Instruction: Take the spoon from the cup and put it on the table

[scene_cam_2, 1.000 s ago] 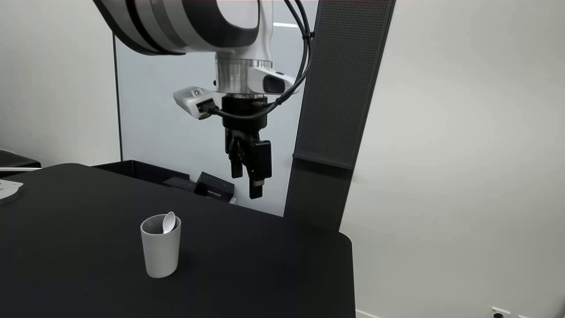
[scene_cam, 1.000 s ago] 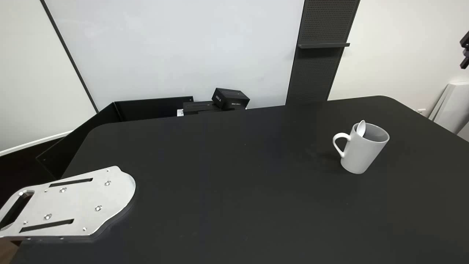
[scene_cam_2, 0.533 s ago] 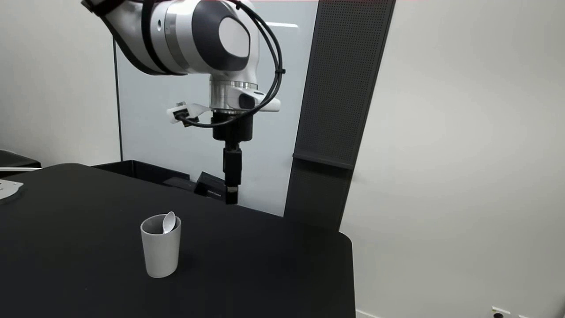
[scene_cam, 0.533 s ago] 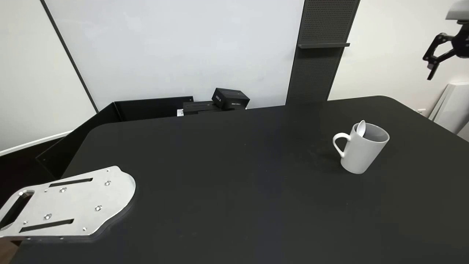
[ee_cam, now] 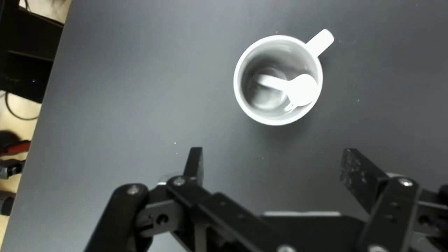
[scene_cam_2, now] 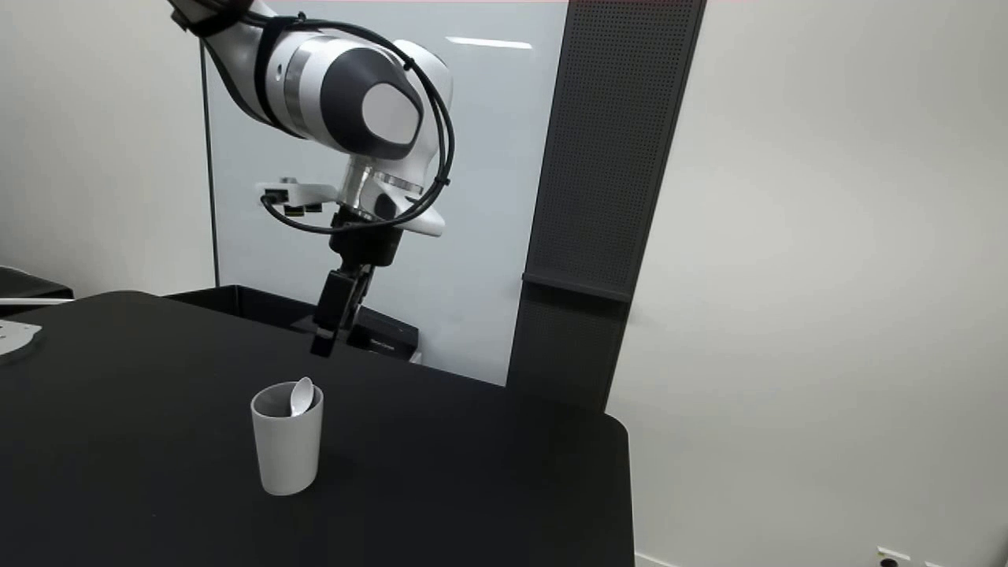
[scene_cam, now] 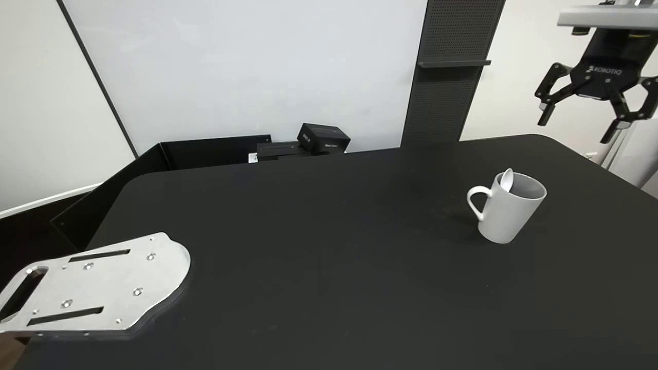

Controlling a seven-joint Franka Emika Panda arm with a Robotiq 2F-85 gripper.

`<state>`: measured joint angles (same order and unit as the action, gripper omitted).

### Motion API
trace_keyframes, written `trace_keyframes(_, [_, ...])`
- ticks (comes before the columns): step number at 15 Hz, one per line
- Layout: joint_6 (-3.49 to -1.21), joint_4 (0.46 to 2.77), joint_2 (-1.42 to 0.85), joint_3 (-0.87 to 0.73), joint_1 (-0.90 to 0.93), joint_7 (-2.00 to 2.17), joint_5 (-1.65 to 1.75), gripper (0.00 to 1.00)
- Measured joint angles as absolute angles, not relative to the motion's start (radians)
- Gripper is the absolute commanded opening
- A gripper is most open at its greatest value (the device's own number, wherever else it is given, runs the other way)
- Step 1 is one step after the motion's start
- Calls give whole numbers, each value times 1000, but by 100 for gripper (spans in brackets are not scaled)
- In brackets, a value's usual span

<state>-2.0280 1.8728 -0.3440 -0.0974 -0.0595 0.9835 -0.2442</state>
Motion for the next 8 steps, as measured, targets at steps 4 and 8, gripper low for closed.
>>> trace_keyframes(4, [-2022,1865,-345,-90,-67,971,-272,100])
trace_keyframes(8, [-2020,1864,-345,-90,-69,965,-274,100])
